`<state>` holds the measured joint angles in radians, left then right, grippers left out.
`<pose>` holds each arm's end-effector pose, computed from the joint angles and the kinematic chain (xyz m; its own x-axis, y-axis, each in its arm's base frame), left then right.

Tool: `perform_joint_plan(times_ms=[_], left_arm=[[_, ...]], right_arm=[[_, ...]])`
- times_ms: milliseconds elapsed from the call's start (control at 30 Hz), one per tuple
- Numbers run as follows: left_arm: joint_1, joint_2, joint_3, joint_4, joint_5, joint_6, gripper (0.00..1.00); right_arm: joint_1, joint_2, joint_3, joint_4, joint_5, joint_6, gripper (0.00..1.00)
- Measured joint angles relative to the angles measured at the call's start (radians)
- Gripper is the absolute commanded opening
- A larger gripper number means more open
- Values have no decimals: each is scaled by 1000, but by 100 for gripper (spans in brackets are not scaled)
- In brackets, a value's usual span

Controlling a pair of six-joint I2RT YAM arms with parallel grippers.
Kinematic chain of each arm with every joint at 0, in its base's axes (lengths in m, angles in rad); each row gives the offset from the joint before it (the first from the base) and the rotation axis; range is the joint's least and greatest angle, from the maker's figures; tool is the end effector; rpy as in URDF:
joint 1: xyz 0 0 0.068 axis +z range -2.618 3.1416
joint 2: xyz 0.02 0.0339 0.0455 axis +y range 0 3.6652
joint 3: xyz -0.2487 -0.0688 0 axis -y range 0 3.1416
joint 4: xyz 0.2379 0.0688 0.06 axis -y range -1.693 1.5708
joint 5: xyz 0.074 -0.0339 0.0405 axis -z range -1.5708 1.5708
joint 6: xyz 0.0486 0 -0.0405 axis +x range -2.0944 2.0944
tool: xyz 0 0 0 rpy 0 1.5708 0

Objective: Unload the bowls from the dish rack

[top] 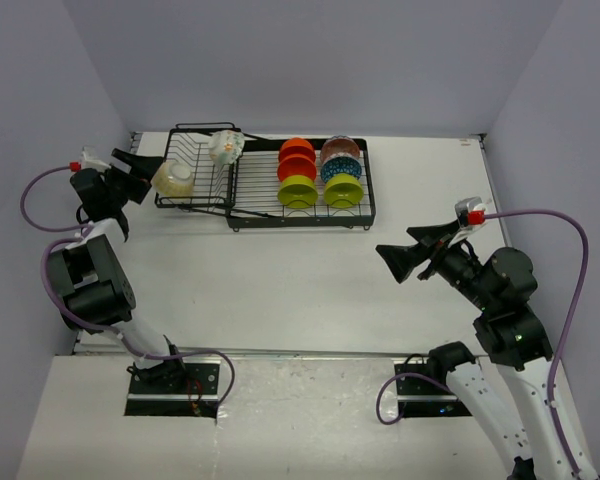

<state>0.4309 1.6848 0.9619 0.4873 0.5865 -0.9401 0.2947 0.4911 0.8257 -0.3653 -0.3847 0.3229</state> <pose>0.3544 0.1333 0.2215 -0.2390 -0.8502 -0.4691 -0.0881 0.5001 -0.8615 0.1140 0.0537 0.3619 -0.2272 0.2384 -0.9442 -0.5864 0.7406 0.3281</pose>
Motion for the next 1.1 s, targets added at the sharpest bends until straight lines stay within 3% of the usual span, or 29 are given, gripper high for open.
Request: perform_joint_plan(times_ms=[667, 933, 1100], left_arm=[[0, 45, -77, 220, 70, -185, 76], [6, 81, -82, 281, 82, -216, 60], [7, 108, -92, 346, 87, -249, 59]], right_arm=[[0, 1, 0, 0, -2, -2, 99], [0, 1, 0, 0, -2, -2, 99], [0, 8, 0, 2, -3, -2, 99]])
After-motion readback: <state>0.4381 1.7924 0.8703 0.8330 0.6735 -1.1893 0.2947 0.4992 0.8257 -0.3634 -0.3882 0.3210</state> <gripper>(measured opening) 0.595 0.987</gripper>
